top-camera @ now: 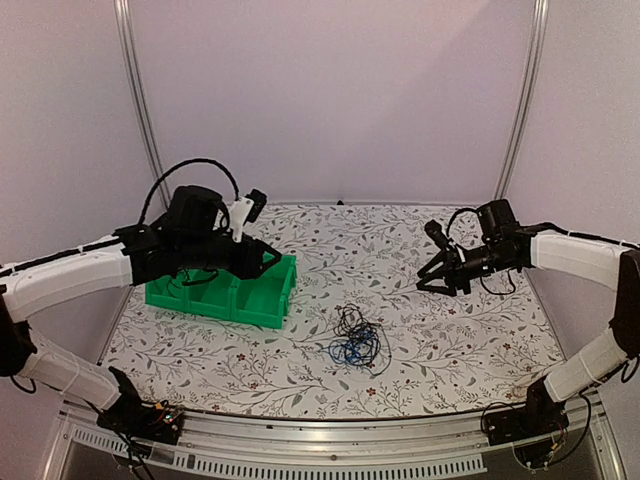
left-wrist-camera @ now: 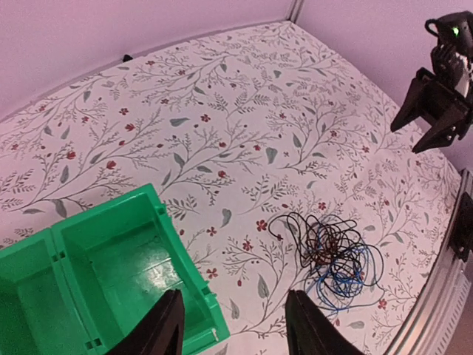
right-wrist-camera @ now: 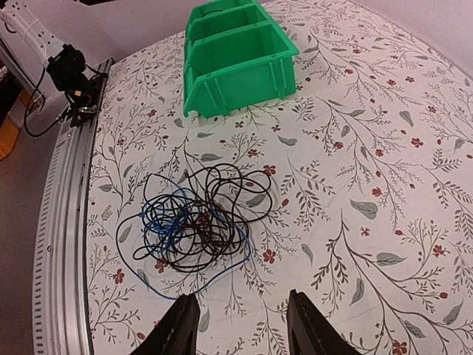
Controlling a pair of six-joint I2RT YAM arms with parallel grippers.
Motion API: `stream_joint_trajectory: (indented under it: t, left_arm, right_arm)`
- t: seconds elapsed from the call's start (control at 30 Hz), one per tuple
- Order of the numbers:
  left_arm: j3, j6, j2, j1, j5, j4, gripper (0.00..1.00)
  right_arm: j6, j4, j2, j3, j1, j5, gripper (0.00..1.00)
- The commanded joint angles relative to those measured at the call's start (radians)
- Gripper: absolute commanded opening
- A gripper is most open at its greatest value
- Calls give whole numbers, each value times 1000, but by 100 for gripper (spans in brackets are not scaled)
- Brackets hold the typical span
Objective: Untangle the cables
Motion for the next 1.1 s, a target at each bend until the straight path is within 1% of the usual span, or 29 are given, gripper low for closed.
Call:
stream_joint_trajectory:
  t: [0.0, 0.1, 0.2, 0.33, 0.5, 0.6, 0.7, 0.77, 0.8, 0.9, 0.97, 1.07]
  left_arm:
    - [130, -24, 226, -155, -54, 35, 49]
    - [228, -67, 415, -217, -91, -12, 48]
    - [283, -130, 532, -255, -101, 3, 48]
    - [356, -163, 648, -283, -95, 45, 48]
    - [491, -149, 779, -294, -146, -40, 40]
    - [529, -132, 813, -295, -155, -55, 34]
    - [555, -117, 833, -293, -152, -73, 23]
    - [568, -112, 838, -293, -146, -88, 20]
    - [571, -111, 836, -292, -140, -93, 20]
    - [581, -111, 827, -292, -124, -117, 34]
    - [587, -111, 823, -292, -125, -146, 36]
    - [584, -106, 827, -292, -139, -192, 32]
  right_arm:
    - [-16, -20, 38, 38, 37, 32, 43]
    - [-12, -11, 59, 42, 46, 35, 40]
    - [28, 27, 85, 42, 62, 64, 37]
    - [56, 16, 141, 74, 84, 67, 34]
    - [52, -7, 183, 91, 90, 70, 33]
    - [47, -7, 168, 86, 90, 81, 33]
    - [41, -7, 149, 84, 89, 97, 33]
    - [39, -7, 142, 81, 90, 99, 33]
    - [38, -7, 140, 81, 90, 99, 33]
    - [36, -12, 141, 82, 89, 95, 33]
    - [32, -16, 146, 85, 89, 93, 34]
    - [28, -20, 149, 87, 89, 89, 34]
